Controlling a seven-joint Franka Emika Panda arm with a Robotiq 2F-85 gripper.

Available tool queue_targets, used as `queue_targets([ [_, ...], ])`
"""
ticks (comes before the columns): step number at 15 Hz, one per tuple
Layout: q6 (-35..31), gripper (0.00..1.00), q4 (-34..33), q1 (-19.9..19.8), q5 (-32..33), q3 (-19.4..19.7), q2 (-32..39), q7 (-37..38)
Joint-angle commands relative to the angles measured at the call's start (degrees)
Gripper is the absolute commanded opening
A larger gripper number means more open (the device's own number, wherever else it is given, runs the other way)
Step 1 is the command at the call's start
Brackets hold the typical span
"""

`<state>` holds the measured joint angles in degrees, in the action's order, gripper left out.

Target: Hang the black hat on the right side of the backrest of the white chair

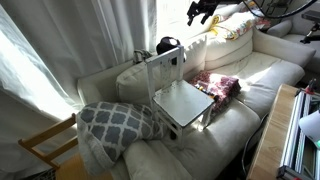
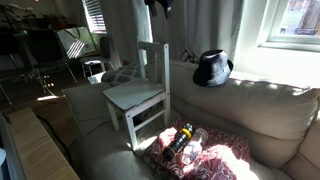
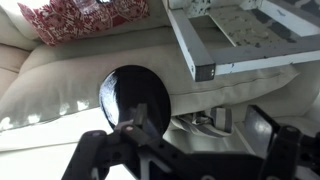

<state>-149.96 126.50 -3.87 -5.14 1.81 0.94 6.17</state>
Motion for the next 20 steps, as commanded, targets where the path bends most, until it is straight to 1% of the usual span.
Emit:
queue_targets([
  [1,-7.33,1.00,-8.89,0.57,-3.47,-0.37,14.59,-1.80],
  [2,-4.81,1.00,-3.25,0.58,-1.24,0.12,6.93,-0.21],
  [3,-6.29,1.00,-5.03,0.60,-1.67,-0.08,10.18,-0.26],
  [5,-7.24,1.00,-7.60,0.60,-2.04,-0.21,13.91,-0.29],
  [11,-7.24,1.00,-9.03,0.58,-2.22,-0.24,14.50,-0.34],
  [12,-8.57,1.00,-10.85,1.10,-0.14,1.30,16.66,1.64],
  [14,-10.94,1.00,-14.33,1.34,2.53,2.92,20.34,2.35],
  [17,-11.71,1.00,-21.39,0.18,3.83,2.72,26.80,-2.09],
  [19,-10.23,1.00,-27.01,-0.61,4.22,1.94,31.61,-4.91],
  [20,-8.19,1.00,-30.35,-0.48,5.52,2.44,34.15,-6.12],
])
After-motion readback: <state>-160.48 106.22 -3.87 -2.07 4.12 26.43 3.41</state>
